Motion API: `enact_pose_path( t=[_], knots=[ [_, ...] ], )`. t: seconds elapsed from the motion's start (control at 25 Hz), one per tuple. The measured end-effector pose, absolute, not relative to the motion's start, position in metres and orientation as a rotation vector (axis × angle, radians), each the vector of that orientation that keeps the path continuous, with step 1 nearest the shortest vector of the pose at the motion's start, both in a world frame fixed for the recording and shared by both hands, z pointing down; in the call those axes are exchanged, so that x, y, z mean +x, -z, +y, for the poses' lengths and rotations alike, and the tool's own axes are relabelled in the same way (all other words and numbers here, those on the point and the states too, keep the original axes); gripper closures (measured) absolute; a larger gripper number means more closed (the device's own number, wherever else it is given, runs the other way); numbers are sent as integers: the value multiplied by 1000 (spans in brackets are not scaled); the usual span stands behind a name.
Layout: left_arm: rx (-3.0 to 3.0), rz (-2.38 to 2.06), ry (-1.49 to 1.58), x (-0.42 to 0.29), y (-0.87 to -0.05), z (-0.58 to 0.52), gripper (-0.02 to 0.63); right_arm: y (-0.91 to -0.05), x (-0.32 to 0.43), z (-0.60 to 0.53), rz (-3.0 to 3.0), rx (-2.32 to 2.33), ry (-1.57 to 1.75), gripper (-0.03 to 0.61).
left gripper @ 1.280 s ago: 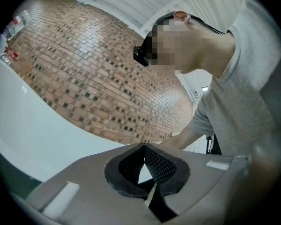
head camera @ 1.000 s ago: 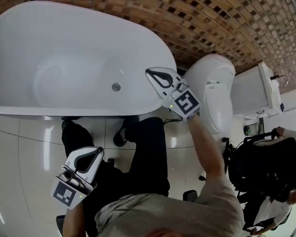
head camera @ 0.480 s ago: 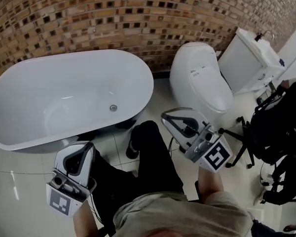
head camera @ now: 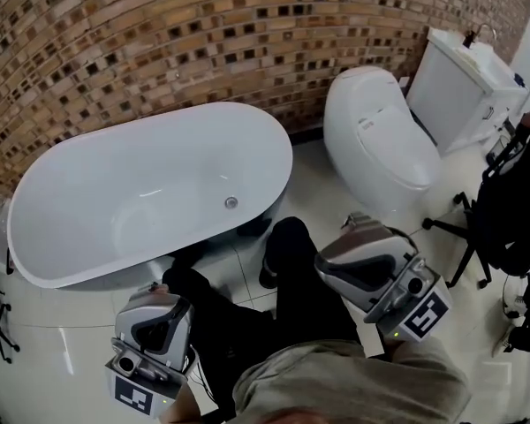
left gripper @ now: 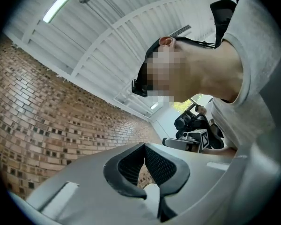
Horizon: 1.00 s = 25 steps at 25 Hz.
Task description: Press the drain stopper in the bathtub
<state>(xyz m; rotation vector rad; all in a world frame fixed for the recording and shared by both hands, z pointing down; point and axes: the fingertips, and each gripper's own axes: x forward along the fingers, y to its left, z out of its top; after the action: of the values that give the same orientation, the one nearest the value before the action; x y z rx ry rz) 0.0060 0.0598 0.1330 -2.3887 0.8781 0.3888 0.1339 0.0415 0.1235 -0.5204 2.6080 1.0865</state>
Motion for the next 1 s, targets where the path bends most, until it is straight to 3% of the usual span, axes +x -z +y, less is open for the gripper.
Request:
enact_pose_path(
  t=[1.0],
  knots=[
    [-2337, 902, -430, -5, -128, 73, 617, -132, 133, 49, 2589, -501, -1196, 575]
  ],
)
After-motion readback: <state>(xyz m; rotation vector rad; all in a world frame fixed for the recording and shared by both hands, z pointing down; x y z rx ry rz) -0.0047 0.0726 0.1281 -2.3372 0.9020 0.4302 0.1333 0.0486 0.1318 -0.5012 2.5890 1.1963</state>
